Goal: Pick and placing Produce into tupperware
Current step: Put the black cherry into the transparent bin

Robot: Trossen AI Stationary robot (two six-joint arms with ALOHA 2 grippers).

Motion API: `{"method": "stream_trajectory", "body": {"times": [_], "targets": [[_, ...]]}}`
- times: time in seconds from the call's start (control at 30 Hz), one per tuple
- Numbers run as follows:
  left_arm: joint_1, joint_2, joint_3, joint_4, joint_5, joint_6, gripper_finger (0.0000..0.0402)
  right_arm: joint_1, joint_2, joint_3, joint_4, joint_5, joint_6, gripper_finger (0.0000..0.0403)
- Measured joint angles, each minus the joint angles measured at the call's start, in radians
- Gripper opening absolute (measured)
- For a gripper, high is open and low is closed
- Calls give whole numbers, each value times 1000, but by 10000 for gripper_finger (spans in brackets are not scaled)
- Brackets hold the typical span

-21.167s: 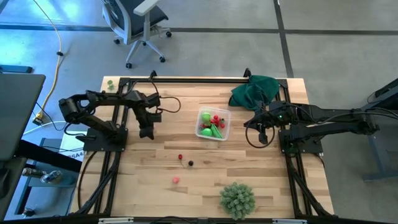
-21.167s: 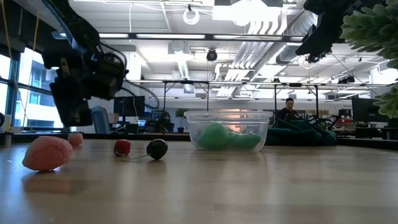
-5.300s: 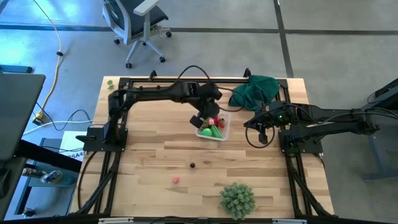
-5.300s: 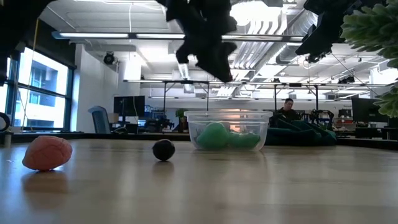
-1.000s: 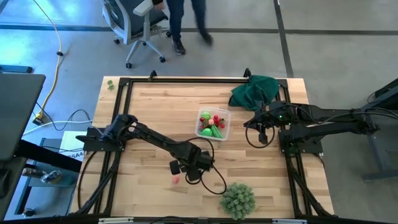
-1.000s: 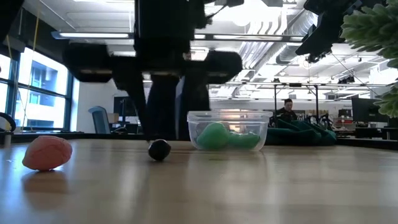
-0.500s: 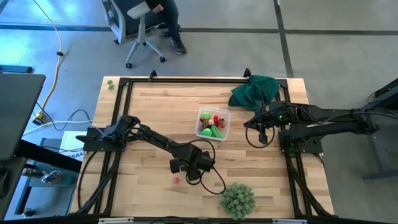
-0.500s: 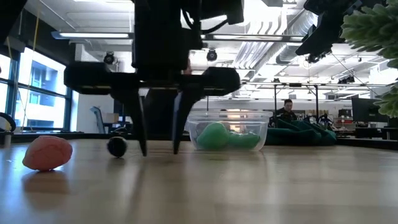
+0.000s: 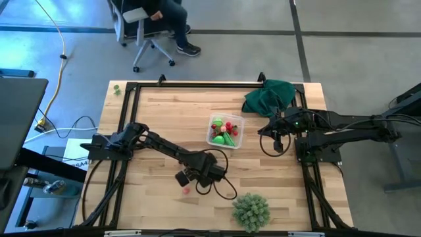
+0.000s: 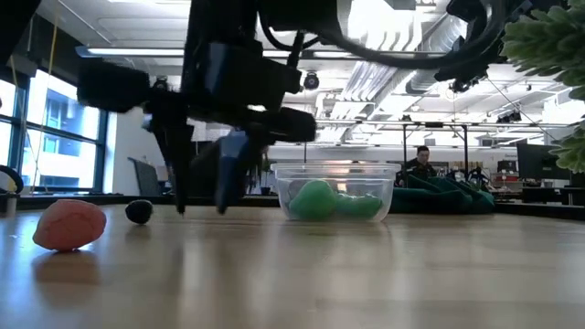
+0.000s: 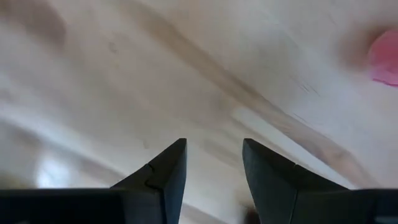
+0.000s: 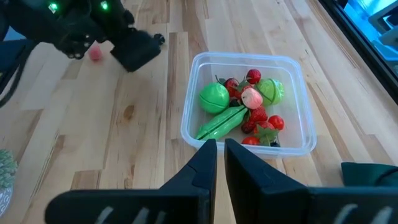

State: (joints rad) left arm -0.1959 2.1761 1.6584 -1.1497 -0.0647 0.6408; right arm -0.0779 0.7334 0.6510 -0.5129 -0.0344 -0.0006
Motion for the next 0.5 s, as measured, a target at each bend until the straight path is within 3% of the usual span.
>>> {"method": "stream_trajectory", "body": {"times": [0.27, 0.5], "targets": [[0, -1, 46, -228, -1, -428, 147, 0, 0, 0, 0, 0, 0, 24], [-1, -7, 44, -371, -78, -515, 147, 0, 0, 0, 0, 0, 0, 24]]}}
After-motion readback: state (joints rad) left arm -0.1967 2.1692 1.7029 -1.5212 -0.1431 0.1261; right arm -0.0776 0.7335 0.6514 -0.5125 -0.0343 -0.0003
